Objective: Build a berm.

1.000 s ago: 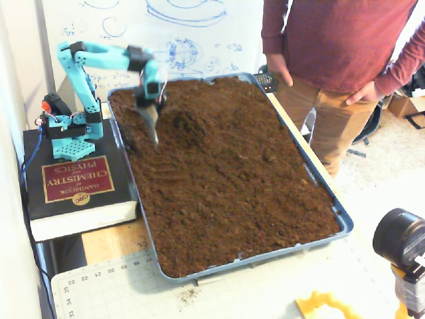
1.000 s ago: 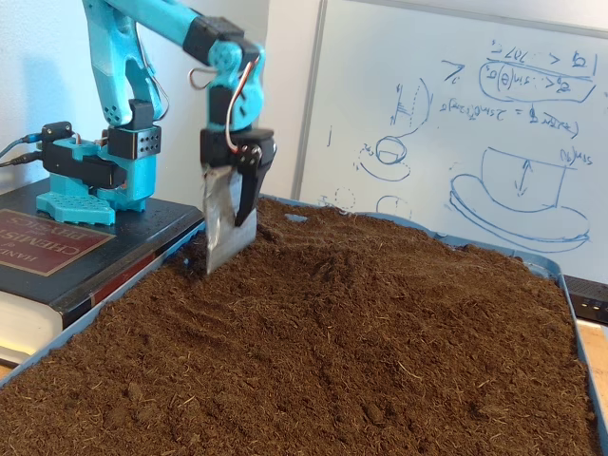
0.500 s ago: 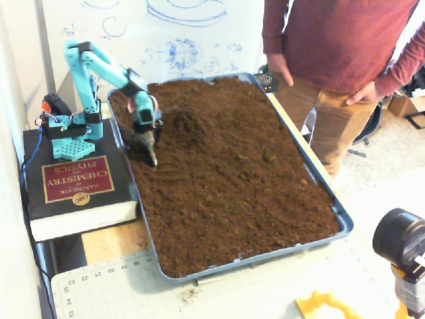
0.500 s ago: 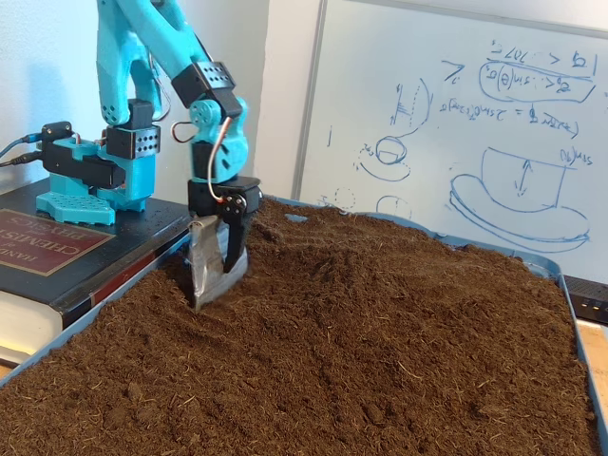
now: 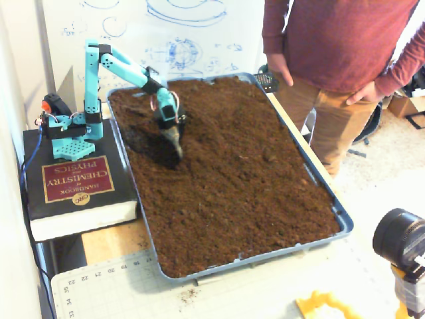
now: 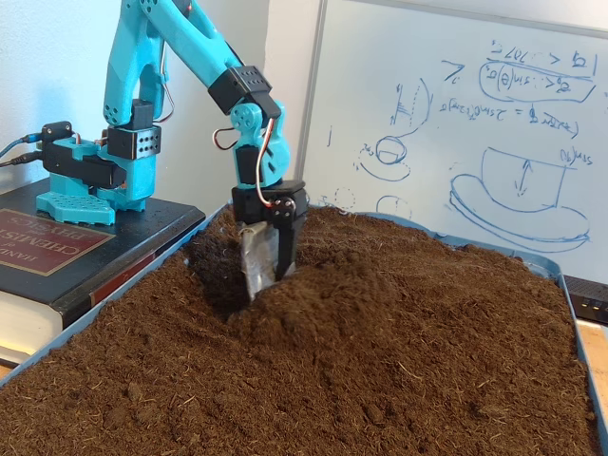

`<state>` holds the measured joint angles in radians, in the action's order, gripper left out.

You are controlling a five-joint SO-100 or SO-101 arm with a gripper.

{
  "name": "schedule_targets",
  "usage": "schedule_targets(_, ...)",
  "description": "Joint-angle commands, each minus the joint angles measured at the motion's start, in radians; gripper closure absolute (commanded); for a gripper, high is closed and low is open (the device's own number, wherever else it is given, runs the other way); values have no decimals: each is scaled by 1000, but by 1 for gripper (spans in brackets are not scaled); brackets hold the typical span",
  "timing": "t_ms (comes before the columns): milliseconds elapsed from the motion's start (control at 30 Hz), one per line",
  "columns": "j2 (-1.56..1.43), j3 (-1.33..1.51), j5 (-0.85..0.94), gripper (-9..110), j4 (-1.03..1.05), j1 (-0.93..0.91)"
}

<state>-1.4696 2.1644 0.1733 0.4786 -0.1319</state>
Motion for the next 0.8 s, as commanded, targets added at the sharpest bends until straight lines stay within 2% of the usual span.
schedule_targets(0, -101, -124, -8, 101, -8, 12)
schedule_targets(300, -310, -97, -11, 101, 54, 66)
schedule_targets(567, -632, 11, -11, 101, 403, 135)
schedule_targets(767, -776, 158, -8, 101, 635, 321)
